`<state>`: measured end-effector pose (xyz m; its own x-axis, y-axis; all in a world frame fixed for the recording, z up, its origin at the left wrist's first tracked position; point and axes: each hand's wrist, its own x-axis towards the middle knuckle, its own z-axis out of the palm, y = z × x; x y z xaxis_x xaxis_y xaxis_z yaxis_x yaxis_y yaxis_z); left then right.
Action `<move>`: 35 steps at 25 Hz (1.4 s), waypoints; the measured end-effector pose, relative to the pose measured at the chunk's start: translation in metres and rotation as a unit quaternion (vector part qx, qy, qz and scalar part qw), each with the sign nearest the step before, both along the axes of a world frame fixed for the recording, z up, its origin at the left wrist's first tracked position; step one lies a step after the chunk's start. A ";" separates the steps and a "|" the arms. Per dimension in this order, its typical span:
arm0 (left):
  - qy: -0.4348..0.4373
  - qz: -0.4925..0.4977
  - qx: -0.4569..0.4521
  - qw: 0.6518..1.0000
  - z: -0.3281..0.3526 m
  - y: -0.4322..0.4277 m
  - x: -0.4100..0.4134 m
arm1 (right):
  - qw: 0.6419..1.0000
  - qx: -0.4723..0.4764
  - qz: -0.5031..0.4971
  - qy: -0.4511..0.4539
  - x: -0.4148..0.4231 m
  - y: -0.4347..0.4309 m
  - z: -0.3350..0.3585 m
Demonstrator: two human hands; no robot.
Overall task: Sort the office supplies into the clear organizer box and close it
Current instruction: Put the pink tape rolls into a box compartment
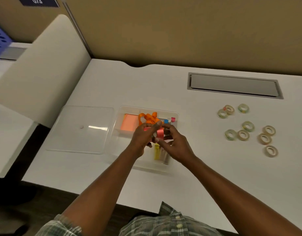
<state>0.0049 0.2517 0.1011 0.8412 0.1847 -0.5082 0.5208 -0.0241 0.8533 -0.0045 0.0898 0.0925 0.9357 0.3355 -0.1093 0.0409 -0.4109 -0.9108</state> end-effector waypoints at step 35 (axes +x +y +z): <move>-0.148 -0.370 0.496 0.772 -0.056 0.040 0.021 | 0.952 -0.302 0.041 -0.012 0.073 0.042 -0.040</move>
<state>0.0260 0.2920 0.0450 0.9551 -0.2267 -0.1910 -0.1621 -0.9389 0.3036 0.0685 0.1318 0.0530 0.9136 0.2905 -0.2845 0.1133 -0.8538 -0.5081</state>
